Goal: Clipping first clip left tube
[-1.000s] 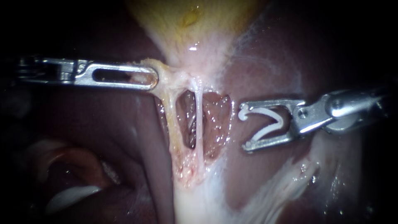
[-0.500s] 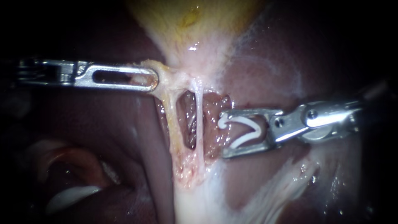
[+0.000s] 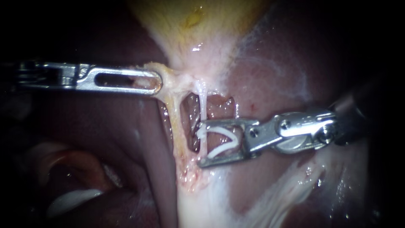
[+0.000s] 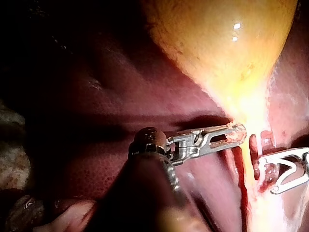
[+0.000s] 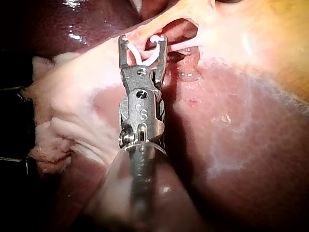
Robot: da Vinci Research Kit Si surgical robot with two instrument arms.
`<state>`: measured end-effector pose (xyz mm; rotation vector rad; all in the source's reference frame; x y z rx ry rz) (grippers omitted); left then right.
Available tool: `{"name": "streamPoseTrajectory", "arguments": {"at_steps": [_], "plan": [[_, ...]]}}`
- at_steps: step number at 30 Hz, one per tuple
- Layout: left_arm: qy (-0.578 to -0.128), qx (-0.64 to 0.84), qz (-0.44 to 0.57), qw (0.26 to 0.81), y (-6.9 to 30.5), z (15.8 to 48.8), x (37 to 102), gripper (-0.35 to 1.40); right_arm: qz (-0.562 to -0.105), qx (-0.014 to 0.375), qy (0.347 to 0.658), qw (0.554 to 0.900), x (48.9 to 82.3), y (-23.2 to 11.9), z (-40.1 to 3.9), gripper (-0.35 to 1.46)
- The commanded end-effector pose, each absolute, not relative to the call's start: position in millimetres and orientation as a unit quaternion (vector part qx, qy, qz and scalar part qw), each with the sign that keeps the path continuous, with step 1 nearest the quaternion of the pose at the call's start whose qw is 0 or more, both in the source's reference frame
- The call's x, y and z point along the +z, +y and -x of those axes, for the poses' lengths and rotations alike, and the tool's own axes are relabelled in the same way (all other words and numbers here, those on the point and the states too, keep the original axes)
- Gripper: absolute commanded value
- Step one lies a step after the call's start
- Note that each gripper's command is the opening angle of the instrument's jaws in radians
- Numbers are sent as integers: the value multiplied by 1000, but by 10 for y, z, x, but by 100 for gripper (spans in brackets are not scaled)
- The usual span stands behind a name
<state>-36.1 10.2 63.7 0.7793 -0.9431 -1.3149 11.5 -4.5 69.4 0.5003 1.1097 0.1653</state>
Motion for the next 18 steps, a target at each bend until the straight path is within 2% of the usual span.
{"name": "streamPoseTrajectory", "arguments": {"at_steps": [1,10,18], "plan": [[-411,-573,-339,623,101,362,636,-35,-235,78,521,817,696,-45,-117,50],[-410,-572,-342,623,99,365,633,-35,-240,77,520,816,711,-52,-135,50],[-410,-571,-343,623,99,367,633,-35,-273,81,530,799,711,-61,-150,49]]}}
